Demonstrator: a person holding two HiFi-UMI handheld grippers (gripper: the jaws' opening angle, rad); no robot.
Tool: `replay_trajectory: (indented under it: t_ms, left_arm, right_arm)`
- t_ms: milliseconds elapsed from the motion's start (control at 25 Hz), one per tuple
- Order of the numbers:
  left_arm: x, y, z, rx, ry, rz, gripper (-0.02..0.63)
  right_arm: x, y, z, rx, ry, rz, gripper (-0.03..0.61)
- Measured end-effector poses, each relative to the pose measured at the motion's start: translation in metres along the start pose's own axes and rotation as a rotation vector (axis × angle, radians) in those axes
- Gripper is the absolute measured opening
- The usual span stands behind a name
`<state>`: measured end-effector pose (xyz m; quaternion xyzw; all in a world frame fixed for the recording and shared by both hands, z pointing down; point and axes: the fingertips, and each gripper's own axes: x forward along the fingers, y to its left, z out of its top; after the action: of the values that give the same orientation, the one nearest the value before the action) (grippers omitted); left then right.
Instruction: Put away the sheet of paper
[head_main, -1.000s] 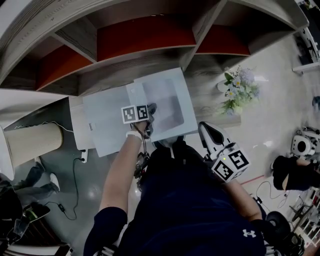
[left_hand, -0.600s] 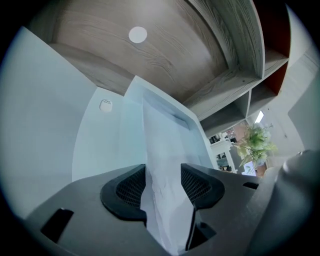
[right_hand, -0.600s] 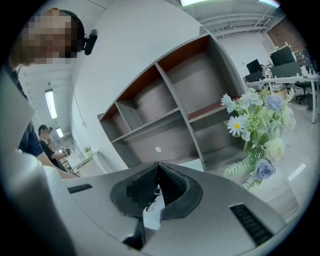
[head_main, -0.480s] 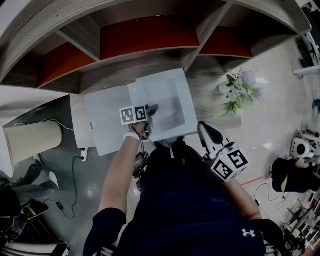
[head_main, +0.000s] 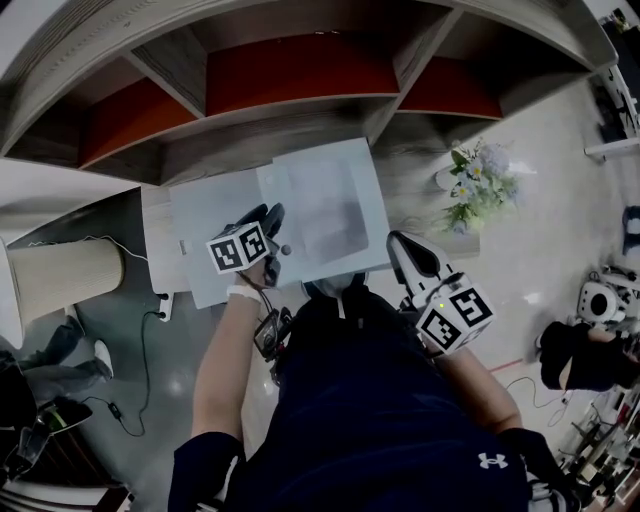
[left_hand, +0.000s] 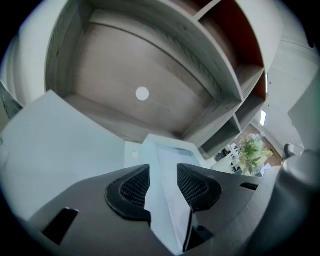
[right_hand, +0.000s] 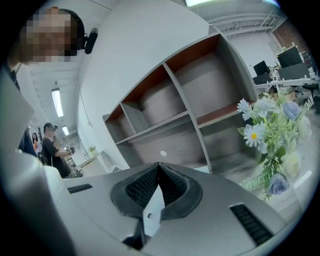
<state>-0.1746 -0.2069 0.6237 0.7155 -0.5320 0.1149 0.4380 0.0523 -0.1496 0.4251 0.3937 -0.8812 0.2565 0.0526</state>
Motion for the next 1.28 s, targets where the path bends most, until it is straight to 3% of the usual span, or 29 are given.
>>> replay_trajectory:
  t_ms: [200,440,520,640,840,1000,1120,1280]
  left_arm:
    - [-0.063,-0.021,0.043,0.168,-0.167,0.002,0.069]
    - [-0.139,-0.063,0.074,0.425,-0.331,0.030,0.035]
    - [-0.165,-0.077,0.084,0.470,-0.386,0.038,0.032]
    - [-0.204,-0.102,0.106,0.452,-0.487,0.017,0.032]
    - [-0.285,-0.164,0.151,0.392,-0.713,-0.101,0.032]
    - [-0.334,-0.214,0.171,0.448,-0.851,-0.173,0.032]
    - [-0.353,-0.235,0.166,0.459,-0.907,-0.188,0.032]
    - [-0.350,-0.250,0.152,0.462,-0.919,-0.195,0.032]
  right_arm:
    - [0.006,0.003,0.021,-0.020,-0.038,0.024,0.006]
    - [0.012,0.010,0.051,-0.073,-0.098,0.050,0.006]
    - [0.012,0.015,0.061,-0.087,-0.116,0.060,0.006]
    - [0.012,0.022,0.075,-0.100,-0.140,0.073,0.006]
    - [0.008,0.039,0.090,-0.122,-0.169,0.105,0.006]
    - [0.006,0.055,0.101,-0.161,-0.190,0.131,0.006]
    - [0.002,0.070,0.109,-0.202,-0.210,0.148,0.006]
    - [-0.007,0.090,0.124,-0.273,-0.272,0.162,0.006]
